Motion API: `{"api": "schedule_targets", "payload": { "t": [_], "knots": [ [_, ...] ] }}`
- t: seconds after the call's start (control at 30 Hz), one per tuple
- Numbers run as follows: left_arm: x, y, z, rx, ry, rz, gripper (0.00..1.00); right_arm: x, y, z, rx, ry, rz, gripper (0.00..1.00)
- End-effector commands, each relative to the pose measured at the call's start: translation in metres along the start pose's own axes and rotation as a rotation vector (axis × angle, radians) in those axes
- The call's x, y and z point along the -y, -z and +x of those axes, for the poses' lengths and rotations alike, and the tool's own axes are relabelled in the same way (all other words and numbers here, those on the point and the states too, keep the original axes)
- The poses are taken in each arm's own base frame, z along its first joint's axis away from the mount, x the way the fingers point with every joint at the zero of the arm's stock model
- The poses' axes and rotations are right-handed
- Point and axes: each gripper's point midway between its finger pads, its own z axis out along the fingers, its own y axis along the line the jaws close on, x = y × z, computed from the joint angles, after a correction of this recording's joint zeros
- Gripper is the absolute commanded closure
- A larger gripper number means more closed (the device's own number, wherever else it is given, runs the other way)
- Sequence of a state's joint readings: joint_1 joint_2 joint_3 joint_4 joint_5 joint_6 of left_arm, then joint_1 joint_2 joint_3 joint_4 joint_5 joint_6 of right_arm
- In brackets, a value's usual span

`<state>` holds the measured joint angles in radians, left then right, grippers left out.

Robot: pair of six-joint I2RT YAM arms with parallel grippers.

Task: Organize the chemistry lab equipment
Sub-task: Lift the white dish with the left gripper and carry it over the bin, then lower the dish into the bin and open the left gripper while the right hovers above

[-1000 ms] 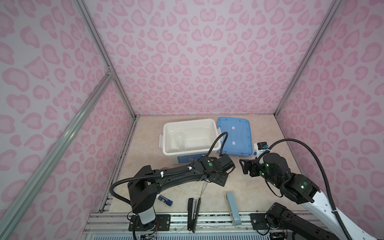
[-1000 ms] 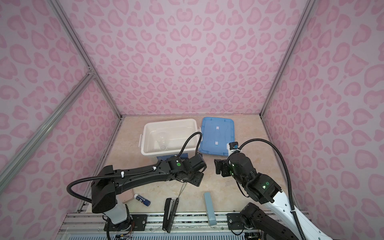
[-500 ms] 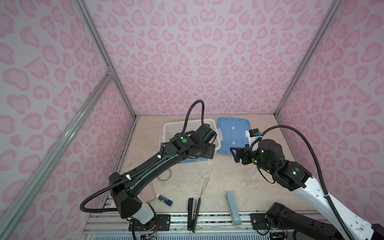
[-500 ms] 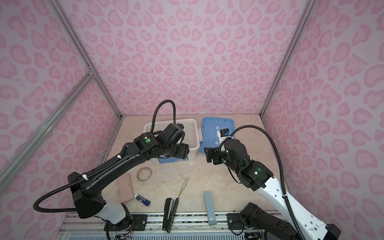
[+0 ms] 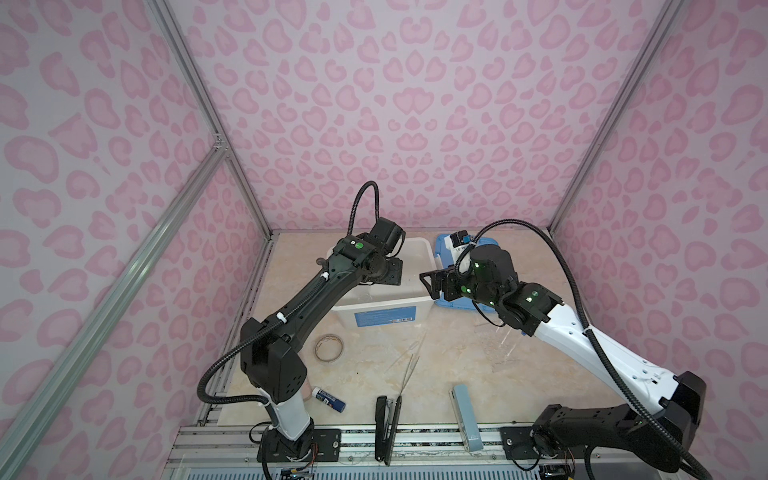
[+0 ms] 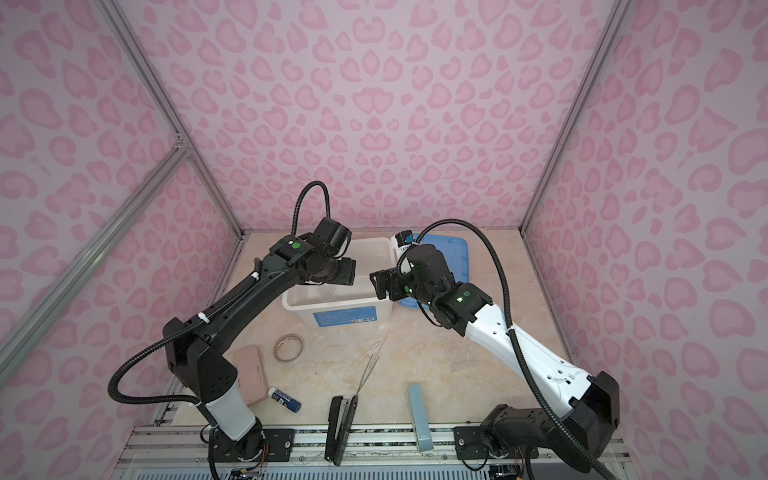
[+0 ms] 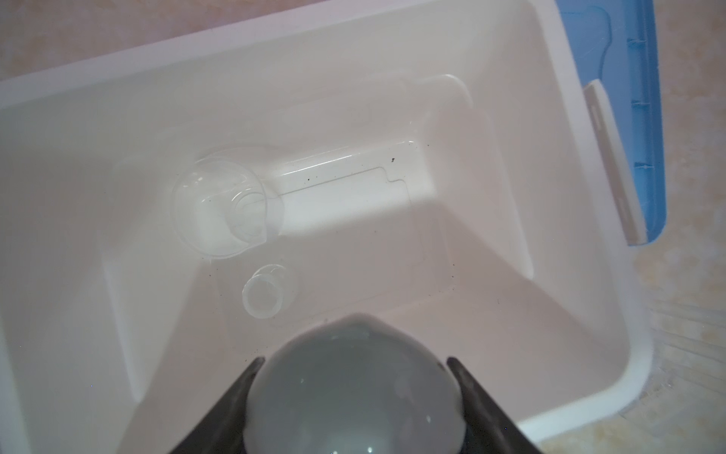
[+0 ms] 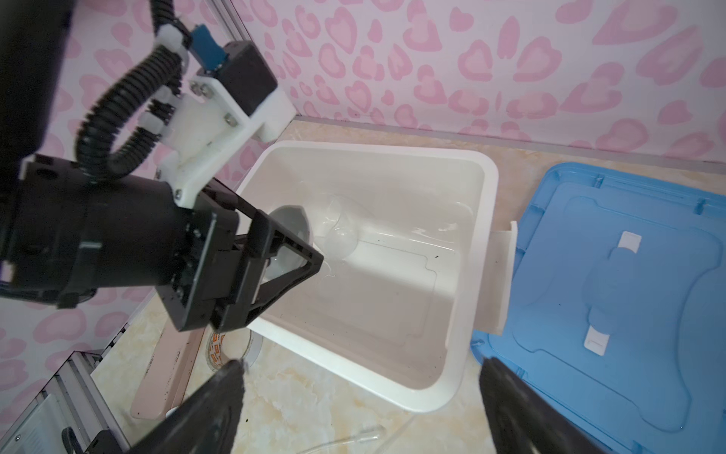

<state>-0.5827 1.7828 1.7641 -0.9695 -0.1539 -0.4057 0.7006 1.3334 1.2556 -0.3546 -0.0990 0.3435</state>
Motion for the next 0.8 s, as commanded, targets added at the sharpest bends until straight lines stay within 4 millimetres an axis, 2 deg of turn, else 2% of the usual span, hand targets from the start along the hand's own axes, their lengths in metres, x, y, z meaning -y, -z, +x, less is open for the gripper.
{"api": "schedule_targets", "payload": {
  "t": [0.0,0.1,0.27,0.53,0.77],
  "knots": [
    [-0.006,-0.018,-0.011,0.015,-0.004,-0.022,0.44,-0.009,-0.017,-0.006,0.016,0.037,-0.041,0.06],
    [-0.01,-0.038,-0.016,0.022,-0.002,-0.04,0.44,-0.009,-0.033,-0.004,-0.003,0.054,-0.045,0.07],
    [-0.02,-0.071,-0.01,-0.005,0.037,-0.028,0.44,-0.01,-0.051,0.002,-0.034,0.047,-0.056,0.08],
    [-0.024,-0.106,0.007,-0.037,0.056,-0.048,0.45,-0.005,-0.064,0.013,-0.05,0.029,-0.039,0.09],
    [-0.028,-0.124,0.016,-0.046,0.069,-0.068,0.45,-0.004,-0.071,0.02,-0.071,0.018,-0.042,0.09]
  ]
}}
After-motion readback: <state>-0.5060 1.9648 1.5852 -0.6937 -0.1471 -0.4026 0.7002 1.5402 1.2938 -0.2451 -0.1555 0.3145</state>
